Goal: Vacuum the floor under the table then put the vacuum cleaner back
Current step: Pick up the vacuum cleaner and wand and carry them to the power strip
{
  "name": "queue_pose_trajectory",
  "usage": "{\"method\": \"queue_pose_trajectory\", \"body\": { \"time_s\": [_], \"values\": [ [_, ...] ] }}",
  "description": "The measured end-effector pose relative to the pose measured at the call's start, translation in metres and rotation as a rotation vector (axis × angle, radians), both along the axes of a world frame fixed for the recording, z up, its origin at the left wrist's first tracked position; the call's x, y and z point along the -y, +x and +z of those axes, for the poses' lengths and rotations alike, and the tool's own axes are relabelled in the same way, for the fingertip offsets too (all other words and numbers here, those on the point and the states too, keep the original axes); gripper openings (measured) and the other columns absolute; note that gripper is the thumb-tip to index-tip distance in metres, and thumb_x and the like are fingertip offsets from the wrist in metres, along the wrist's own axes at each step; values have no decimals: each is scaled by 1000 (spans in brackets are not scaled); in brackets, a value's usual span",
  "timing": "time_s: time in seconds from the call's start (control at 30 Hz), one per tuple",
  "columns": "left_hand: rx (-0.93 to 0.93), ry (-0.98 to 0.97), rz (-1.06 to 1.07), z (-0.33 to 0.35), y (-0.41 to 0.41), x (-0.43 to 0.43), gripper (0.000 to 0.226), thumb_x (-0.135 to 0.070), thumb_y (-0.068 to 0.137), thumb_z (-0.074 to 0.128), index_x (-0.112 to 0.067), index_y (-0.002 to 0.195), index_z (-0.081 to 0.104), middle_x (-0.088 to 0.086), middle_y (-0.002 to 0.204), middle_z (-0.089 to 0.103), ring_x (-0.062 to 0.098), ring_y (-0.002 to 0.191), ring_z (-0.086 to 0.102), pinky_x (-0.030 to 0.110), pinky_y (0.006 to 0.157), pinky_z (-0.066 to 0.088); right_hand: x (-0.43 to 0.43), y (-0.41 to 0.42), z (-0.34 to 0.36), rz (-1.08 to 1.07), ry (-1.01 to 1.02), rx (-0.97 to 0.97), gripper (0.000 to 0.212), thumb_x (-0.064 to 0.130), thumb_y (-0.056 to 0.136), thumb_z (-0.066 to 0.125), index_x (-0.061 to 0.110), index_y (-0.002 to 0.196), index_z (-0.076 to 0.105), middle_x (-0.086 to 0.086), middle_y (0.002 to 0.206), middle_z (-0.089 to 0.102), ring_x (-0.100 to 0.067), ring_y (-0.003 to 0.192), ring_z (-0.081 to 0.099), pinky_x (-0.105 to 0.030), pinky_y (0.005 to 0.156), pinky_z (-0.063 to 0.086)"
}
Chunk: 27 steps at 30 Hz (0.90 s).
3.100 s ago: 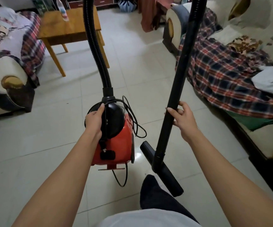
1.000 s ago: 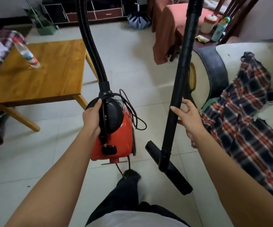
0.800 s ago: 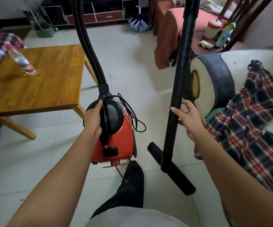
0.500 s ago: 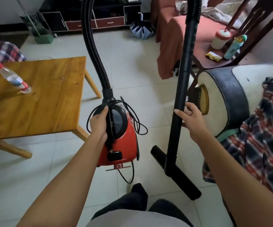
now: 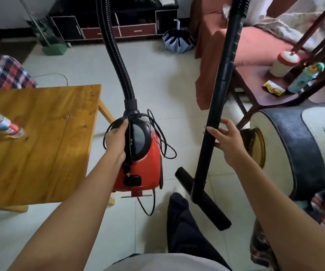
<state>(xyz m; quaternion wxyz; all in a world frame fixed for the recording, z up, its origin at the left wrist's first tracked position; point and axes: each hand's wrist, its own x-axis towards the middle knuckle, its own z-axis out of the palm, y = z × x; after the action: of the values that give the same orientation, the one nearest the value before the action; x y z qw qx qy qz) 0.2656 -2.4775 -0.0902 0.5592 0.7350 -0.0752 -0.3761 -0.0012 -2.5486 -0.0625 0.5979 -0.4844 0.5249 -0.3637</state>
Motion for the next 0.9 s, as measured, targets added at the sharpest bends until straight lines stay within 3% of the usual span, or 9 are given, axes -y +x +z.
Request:
{"method": "queue_pose_trajectory", "body": {
  "time_s": [0.1,0.37,0.57,0.7,0.77,0.87,0.9],
  "values": [
    [-11,14,31,-5,11,48,31,-44,83,67,-15,76,58,7,89,64,27,91,62,43,92,50,59,12,-4,34,-5,2,31,10,90,58,12,119,48,-6,92,67,-18,88,66,-37,79,54],
    [-8,37,105,-4,48,163,34,-51,76,70,-18,78,65,10,103,69,30,100,65,49,94,50,200,45,-9,125,1,-35,35,12,89,62,11,121,48,-6,91,68,-23,88,67,-39,78,55],
    [-20,21,183,-2,82,244,35,-51,72,72,-19,72,60,6,88,65,34,101,64,53,93,50,283,81,-11,160,-12,-30,34,12,88,63,13,119,49,-4,87,68,-21,83,66,-47,84,53],
    [-10,41,216,-2,105,294,37,-47,79,69,-15,68,56,4,78,61,29,87,62,49,93,51,335,111,-17,175,-28,-49,33,11,87,64,13,117,51,-3,84,67,-22,81,65,-48,84,52],
    [5,62,227,-3,121,321,38,-47,80,69,-14,67,56,3,76,60,29,87,62,47,92,51,363,129,-21,184,-34,-56,33,11,87,65,14,117,51,-3,84,68,-22,80,65,-45,80,53],
    [14,73,236,-6,148,362,36,-45,83,67,-15,68,55,2,75,59,27,88,61,43,91,52,408,162,-25,203,-46,-67,28,12,87,64,17,112,51,-2,83,68,-10,70,67,-25,62,54],
    [13,72,240,-6,158,375,34,-44,83,67,-16,68,55,1,75,58,28,90,61,43,92,52,423,174,-26,207,-44,-73,28,13,87,64,18,111,51,-2,83,68,-11,69,67,-25,61,52]
  ]
}}
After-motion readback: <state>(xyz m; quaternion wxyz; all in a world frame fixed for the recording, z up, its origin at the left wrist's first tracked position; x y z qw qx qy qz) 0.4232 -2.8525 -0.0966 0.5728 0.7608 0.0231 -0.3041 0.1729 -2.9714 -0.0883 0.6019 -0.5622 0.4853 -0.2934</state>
